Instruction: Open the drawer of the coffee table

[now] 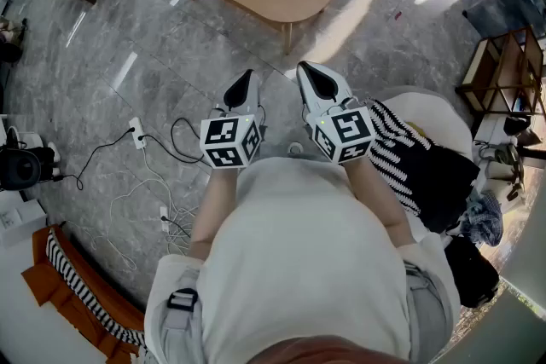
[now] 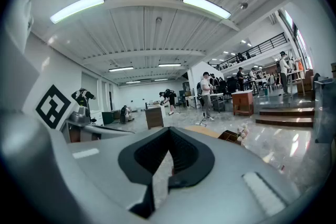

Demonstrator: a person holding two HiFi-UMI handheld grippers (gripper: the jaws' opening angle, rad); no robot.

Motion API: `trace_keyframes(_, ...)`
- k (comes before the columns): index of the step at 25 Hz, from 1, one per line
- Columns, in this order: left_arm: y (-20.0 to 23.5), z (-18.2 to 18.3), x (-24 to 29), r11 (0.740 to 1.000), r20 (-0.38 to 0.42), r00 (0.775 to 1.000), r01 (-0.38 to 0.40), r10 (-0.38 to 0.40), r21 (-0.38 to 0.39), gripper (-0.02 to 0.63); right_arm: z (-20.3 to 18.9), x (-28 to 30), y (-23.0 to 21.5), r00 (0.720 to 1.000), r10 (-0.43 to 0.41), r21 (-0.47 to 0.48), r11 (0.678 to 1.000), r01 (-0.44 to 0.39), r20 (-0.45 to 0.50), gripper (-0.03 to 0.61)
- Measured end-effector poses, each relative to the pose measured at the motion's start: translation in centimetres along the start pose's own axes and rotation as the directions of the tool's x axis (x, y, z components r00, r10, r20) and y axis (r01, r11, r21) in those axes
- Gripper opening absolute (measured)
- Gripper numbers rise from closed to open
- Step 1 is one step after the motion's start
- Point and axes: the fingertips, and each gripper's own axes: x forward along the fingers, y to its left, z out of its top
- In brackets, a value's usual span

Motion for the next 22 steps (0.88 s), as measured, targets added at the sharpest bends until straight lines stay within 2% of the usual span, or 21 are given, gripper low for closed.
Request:
trace_keyframes(15, 0.4, -0.7, -0.1, 0.999, -0.011, 0.999, -0.034, 0.033, -0.021, -0.002, -0.6, 0.4, 0.9, 0.999, 0.05, -0.015, 0.999, -0.05, -0.012, -0.002)
trace_keyframes(22, 0.7, -1.1, -0.2, 0.998, -0.011, 0.999, -0.046, 0.045, -0.035, -0.002, -1.0, 1.0, 1.1, 0.997, 0.075, 0.01, 0.997, -0.075, -0.024, -0.002)
